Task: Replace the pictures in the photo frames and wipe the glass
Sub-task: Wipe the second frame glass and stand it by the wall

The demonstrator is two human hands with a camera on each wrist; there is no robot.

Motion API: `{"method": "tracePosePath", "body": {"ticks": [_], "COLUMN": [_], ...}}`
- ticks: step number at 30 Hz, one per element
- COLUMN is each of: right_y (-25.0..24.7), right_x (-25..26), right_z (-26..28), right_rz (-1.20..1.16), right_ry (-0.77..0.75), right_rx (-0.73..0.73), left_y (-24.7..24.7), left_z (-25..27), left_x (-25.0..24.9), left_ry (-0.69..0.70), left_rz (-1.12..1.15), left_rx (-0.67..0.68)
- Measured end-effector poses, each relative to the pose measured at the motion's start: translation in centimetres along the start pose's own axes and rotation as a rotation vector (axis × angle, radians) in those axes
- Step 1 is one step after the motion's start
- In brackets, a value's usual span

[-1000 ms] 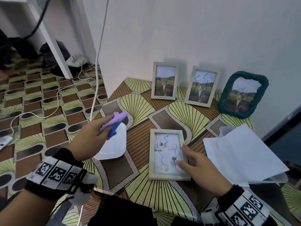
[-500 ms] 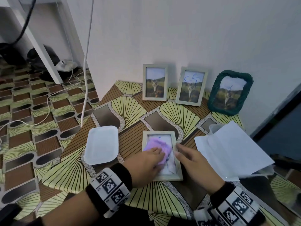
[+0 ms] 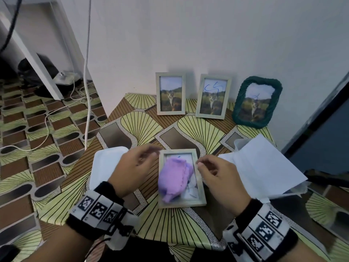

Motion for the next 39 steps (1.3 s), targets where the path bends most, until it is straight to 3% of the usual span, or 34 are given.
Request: {"method": "tracePosePath", "body": {"ticks": [2,5,7,9,11,13,18,22,26,32,39], "right_y": [1.1,3.4,4.9,6.2,6.9,7.1,5.6,3.7,3.6,4.1,5.4], "right_x": [1.3,2.7,3.1,2.7,2.0,1.4,1.0,1.0,0.4,-0.4,-0.6], "right_z": [-0.1,-0.3,-0.4,-0.5,-0.5,-0.6,-1.4,-2.7,-2.8,-2.0,-3.2], "right_rz": [0.254,0.510,0.618,0.721,0.776,0.745,0.685,0.768,0.867,0.805,0.903], "right_ry": [-0.109,-0.180,-0.194,-0.184,-0.206,-0.213,-0.282,-0.371,-0.405,-0.377,-0.371], "right_rx": [0.162,0.387,0.487,0.611,0.683,0.679,0.624,0.530,0.643,0.684,0.771], "left_y": [-0.8,-0.9,-0.5,0.7,1.7,2.1,2.2,2.4,2.7,3.0,3.0], "left_z": [-0.1,-0.3,-0.6,-0.5,-0.2,0.0,-0.4,-0.9,-1.4,-1.2,-1.8], "left_x": [1.0,1.8,1.9,2.4,3.3,3.7,3.9,3.6,3.6,4.1,4.6], "left_ry": [0.007,0.085,0.204,0.248,0.126,0.014,0.052,0.093,0.172,0.205,0.162], "left_rz": [-0.072,-0.246,-0.401,-0.573,-0.695,-0.633,-0.675,-0.698,-0.784,-0.831,-0.870], "left_rx": [-0.090,-0.034,0.129,0.401,0.637,0.726,0.727,0.749,0.778,0.799,0.767]}}
Point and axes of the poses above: each hand's wrist, its own z-axis away from the middle knuckle, its own y-axis out of the palm, x = y × z, the point moved 2 cm from there along -z, towards the middle knuckle, and after that the axes turned 1 degree about -y, right-handed, at the moved point
